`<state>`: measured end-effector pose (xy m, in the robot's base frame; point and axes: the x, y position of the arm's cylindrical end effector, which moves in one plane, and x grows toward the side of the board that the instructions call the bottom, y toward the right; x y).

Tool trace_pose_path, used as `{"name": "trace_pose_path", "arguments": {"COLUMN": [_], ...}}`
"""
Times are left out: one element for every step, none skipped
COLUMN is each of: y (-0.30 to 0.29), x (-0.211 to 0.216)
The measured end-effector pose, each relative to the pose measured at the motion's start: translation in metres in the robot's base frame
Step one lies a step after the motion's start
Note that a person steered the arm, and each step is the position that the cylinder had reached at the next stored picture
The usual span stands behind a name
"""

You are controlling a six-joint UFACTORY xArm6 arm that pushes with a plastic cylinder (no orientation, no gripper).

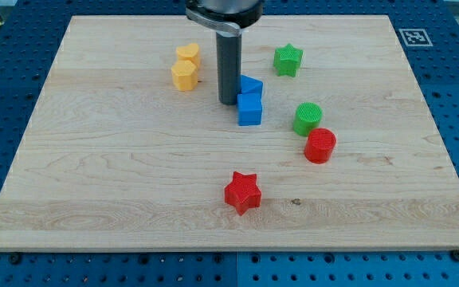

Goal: Push the yellow heart closer to the red star

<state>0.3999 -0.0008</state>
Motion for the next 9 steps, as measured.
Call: {"name": "trace_pose_path", "arguments": {"y": [0.000,0.003,0.013,0.007,-0.029,-0.068,-0.081,-0.066,-0.052], "x": [-0.032,-0.069,-0.091,-0.121,-0.124,-0.124,-0.122,-0.110,-0.093]}}
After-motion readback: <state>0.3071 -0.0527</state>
